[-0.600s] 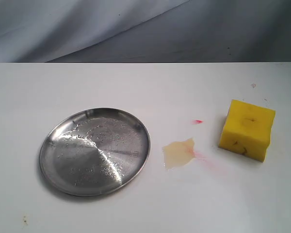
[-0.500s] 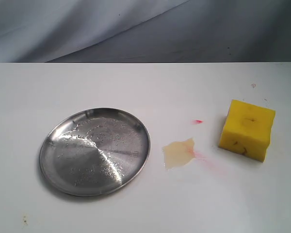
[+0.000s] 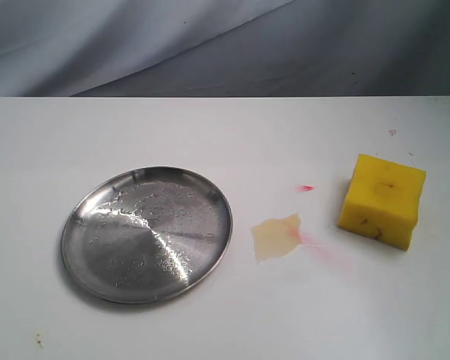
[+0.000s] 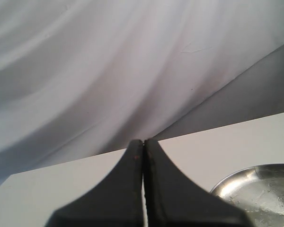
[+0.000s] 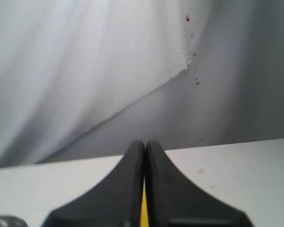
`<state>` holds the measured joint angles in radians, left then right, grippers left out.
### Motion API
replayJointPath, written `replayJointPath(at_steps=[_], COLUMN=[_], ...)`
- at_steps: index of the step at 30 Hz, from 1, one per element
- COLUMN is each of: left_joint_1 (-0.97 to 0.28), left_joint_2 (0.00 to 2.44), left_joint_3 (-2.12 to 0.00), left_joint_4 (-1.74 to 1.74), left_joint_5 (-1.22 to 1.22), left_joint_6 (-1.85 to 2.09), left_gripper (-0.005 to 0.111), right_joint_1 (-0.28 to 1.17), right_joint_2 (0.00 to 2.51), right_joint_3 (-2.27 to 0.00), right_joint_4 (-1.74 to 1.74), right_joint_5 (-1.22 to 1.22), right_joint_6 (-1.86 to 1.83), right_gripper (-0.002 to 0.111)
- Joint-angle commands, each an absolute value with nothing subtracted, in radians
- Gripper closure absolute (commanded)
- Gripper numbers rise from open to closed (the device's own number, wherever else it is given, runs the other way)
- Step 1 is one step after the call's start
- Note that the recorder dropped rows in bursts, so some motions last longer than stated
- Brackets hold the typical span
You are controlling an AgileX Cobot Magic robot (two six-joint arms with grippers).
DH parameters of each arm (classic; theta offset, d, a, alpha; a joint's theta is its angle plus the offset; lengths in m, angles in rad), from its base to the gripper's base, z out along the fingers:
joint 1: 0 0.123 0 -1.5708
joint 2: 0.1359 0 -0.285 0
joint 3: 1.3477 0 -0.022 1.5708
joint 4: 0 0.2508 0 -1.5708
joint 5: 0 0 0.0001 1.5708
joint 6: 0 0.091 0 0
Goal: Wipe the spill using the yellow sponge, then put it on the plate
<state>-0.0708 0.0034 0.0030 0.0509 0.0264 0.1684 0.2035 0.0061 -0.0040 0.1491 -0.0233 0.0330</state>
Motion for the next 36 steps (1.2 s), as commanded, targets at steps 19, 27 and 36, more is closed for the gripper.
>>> replayJointPath(at_steps=[19, 27, 36], left_joint_1=[-0.069, -0.069, -0.069], left_joint_2=[0.000, 0.000, 0.000], left_joint_3=[0.000, 0.000, 0.000], left_joint_4=[0.042, 0.042, 0.042], left_joint_5=[0.022, 0.022, 0.022], left_joint_6=[0.160, 0.160, 0.160], left_gripper=[0.107, 0.107, 0.107], right_joint_1=[0.197, 0.197, 0.197], right_joint_2=[1.063, 1.447, 1.684], right_joint_3=[-0.687, -0.882, -0.886], right_joint_4=[0.217, 0.153, -0.059], right_joint_5=[0.468, 0.526, 0.375], right_joint_6=[0.022, 0.096, 0.274], right_gripper=[0.097, 0.038, 0.038])
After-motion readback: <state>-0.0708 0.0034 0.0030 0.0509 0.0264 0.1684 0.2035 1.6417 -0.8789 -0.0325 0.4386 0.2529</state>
